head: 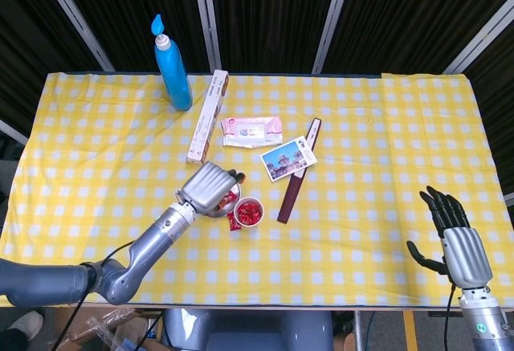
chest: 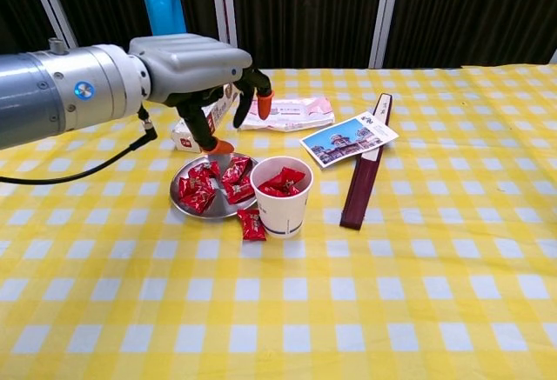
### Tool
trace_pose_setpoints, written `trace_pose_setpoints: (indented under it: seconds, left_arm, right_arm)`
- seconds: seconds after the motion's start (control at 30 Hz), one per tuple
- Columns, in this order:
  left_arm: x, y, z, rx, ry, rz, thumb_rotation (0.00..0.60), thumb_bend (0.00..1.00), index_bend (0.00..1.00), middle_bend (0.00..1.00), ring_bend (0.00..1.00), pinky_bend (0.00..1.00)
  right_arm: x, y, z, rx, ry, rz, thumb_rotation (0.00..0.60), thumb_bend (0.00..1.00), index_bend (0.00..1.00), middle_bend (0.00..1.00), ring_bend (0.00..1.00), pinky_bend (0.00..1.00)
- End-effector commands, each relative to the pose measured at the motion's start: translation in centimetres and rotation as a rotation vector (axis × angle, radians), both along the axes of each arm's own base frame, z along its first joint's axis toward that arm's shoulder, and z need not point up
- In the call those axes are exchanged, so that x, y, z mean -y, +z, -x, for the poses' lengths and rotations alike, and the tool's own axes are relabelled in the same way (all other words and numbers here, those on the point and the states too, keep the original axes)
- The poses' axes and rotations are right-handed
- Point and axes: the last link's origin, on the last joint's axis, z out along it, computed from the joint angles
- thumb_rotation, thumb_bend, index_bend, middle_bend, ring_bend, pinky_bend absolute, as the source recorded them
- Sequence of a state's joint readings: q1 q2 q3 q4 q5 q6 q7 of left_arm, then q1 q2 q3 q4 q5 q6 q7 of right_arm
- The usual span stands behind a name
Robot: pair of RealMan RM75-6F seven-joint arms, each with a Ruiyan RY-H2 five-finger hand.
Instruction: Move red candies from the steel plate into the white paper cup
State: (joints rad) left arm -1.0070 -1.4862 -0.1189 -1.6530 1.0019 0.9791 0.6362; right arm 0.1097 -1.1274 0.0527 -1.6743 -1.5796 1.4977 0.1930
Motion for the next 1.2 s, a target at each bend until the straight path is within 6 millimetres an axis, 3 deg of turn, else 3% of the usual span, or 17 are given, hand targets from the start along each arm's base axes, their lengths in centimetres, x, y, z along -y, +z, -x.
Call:
trace_pose_setpoints:
  seconds: [0.03, 0.2, 0.4, 0.87, 1.2]
  left_arm:
    - [0.1, 0.5, 1.1, -0.017, 0.014, -0.004, 0.600, 0.30, 0.32, 0.71, 0.89, 0.94]
    - [0.6, 0.9, 3.4, -0.058, 0.064, 0.002, 0.600, 0.32, 0.33, 0.83, 0.91, 0.95]
    - [1.5, -0.2, 4.4, -0.129, 0.064, 0.052, 0.600, 0.44, 0.33, 0.86, 0.91, 0.95]
    - [2.5, -2.7, 3.1, -0.221, 0.040, 0.128, 0.600, 0.72, 0.28, 0.85, 0.91, 0.95]
    - [3.0, -4.2, 2.7, -0.234, 0.068, 0.169, 0.600, 0.72, 0.28, 0.85, 0.91, 0.95]
  right_arm:
    - [0.0, 0.0, 0.0, 0.000, -0.001, -0.001, 0.600, 0.39, 0.00, 0.00, 0.00, 0.00]
    - [0.0, -0.2, 0.0, -0.005, 0.000, -0.004, 0.600, 0.39, 0.00, 0.00, 0.00, 0.00]
    - [0.0, -0.2, 0.0, -0.004, -0.003, -0.004, 0.600, 0.39, 0.00, 0.00, 0.00, 0.00]
    - [0.0, -0.1, 0.0, 0.000, -0.001, -0.003, 0.600, 0.39, 0.00, 0.00, 0.00, 0.00]
    - [-0.1, 0.0, 0.0, 0.001, 0.001, -0.004, 0.600, 0.39, 0.00, 0.00, 0.00, 0.00]
